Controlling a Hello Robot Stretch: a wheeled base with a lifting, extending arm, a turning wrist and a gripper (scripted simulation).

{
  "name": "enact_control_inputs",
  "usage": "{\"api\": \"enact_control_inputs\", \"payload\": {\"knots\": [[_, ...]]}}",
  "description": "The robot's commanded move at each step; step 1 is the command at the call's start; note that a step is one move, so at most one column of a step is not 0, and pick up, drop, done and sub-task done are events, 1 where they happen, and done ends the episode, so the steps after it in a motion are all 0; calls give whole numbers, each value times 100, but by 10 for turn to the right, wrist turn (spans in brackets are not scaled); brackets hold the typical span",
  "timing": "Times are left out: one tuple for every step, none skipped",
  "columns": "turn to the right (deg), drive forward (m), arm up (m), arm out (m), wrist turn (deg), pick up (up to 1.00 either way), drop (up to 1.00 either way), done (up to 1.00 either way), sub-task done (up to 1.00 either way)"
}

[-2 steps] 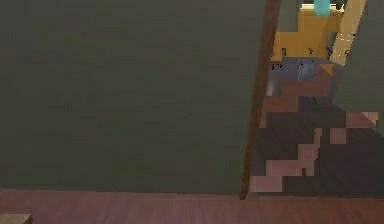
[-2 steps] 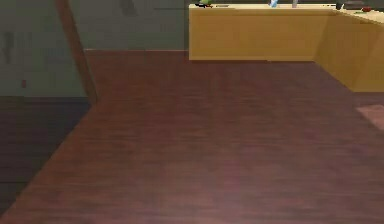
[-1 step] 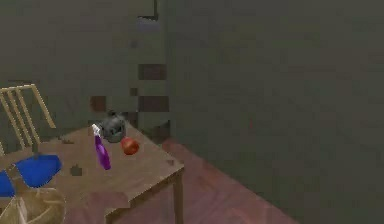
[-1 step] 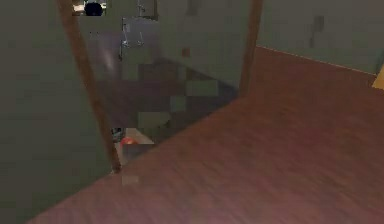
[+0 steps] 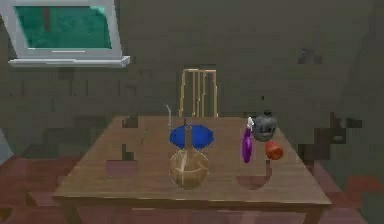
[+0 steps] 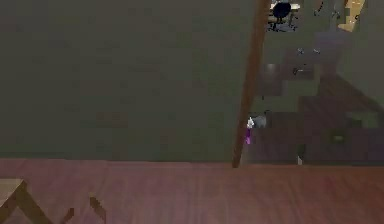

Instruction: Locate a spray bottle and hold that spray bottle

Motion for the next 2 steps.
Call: {"api": "enact_control_inputs", "payload": {"knots": [[-450,0,0,0,0,0,0,0,0],[-240,0,0,0,0,0,0,0,0]]}}
